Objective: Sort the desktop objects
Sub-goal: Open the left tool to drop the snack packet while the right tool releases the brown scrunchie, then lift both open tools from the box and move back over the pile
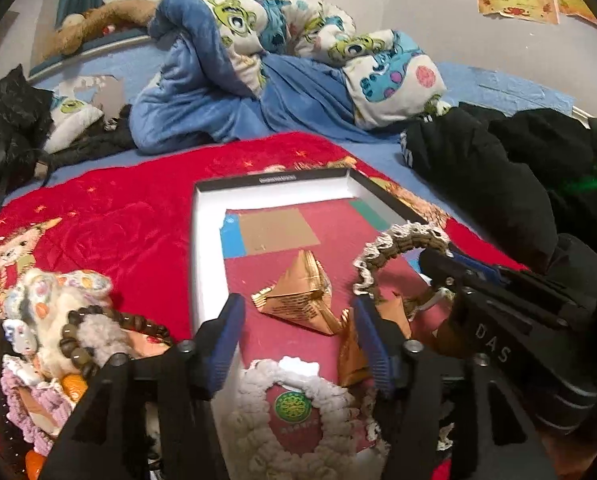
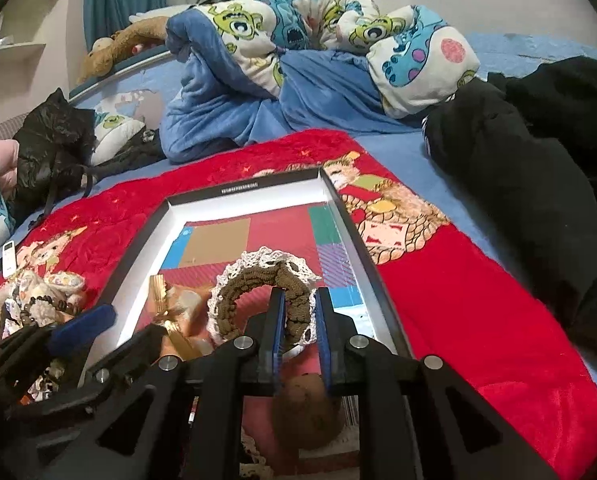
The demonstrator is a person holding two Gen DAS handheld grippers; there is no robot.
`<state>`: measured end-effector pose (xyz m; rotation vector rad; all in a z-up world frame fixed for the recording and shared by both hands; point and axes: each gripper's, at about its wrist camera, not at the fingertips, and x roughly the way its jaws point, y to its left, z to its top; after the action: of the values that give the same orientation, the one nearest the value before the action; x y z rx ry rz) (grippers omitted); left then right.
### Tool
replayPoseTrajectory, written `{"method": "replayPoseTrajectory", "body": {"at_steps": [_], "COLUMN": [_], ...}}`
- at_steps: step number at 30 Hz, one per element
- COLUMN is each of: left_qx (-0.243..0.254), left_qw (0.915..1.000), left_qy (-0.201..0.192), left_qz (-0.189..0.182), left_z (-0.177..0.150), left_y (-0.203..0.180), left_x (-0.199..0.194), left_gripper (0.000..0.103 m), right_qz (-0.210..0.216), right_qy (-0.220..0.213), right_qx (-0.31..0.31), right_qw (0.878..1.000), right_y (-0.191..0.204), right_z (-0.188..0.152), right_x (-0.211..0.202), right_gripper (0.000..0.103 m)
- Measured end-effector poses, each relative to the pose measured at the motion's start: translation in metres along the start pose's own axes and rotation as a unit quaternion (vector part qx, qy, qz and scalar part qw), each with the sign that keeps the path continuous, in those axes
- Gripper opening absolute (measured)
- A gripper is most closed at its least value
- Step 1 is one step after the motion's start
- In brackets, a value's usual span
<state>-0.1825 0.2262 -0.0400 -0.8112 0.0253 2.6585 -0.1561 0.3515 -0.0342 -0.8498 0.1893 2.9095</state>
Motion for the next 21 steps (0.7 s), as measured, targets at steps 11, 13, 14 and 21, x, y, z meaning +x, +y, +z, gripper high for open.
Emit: {"method": "replayPoseTrajectory", "body": {"at_steps": [11,13,14,21], "left_qx": [-0.038,-0.036,-0.037,-0.042], "left_qw": [0.9988,0.9989,0.9988,0.9984], "left_qy": [-0.016,-0.015,-0.015,-0.012], "left_qz": [-0.027,-0.026,-0.027,-0.036], "left_z": [-0.002,-0.002,-0.003,-0.004], "left_y": [0.012,0.010,0.010,0.012], "left_x": [-0.013,-0.013,-0.013,-0.013], "left_gripper": [0.103,0.103,0.103,0.103], "right_qz": [0.004,0.006,0.006,0.001], "right_qy": [-0.023,-0.026,-0.029,-0.047], "right_qx": [0.106,0.108,0.102,0.058], "right_qw": [0.994,0.994,0.994,0.997], "right_y": [-0.040,-0.041,-0.039,-0.019], "right_z": [0.002,0.001,0.002,0.003], "right_x": [-0.013,-0.015,-0.016,-0.027], "right_gripper": [0.103,0.103,0.103,0.103]}}
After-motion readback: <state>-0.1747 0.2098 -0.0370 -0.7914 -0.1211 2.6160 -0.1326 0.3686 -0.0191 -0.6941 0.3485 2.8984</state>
